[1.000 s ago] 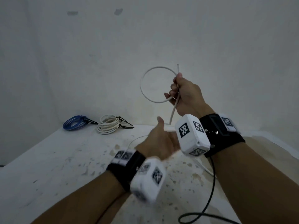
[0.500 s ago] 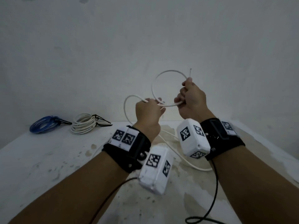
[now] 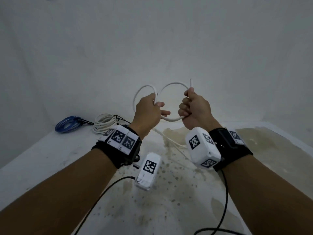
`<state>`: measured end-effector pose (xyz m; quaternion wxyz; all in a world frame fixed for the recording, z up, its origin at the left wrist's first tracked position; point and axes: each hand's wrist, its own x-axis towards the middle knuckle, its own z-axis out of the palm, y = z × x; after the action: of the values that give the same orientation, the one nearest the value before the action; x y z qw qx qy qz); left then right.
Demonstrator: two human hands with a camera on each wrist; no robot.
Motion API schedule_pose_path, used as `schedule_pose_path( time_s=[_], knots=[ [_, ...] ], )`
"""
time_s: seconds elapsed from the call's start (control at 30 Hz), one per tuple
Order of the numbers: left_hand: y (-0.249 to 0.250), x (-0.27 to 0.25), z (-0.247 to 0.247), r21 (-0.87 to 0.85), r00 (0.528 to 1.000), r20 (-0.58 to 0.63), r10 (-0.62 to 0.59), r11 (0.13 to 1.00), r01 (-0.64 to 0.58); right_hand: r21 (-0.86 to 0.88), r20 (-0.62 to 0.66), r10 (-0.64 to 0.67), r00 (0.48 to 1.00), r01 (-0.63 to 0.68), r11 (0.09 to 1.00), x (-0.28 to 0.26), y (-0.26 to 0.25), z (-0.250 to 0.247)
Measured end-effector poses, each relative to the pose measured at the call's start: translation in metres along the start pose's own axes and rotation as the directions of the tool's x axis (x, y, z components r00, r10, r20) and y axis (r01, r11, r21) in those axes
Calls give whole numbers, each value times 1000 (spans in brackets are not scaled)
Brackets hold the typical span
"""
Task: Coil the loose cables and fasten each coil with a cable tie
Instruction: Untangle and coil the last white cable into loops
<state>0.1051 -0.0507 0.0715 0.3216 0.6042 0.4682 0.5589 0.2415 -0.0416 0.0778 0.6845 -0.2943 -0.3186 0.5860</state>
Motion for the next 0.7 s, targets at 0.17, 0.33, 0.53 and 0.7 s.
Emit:
schedule_pose_path(
  time_s=[0.17,0.33,0.53,0.7],
  knots=[
    [10,16,-27,-131,993,-2,-120,984,119,-31,123,93,988,-90,995,-4,22,7],
    [9,29,-42,70,997,-79,-17,997,23,-156,194,104,975,-74,985,-11,34,8],
    [2,26,-61,404,968,197,156,887,-225,-155,211,141,967,-109,982,-9,30,0],
    [5,25,-68,329,951,253,177,909,-257,-264,277,165,947,-90,960,-10,31,-4]
  ],
)
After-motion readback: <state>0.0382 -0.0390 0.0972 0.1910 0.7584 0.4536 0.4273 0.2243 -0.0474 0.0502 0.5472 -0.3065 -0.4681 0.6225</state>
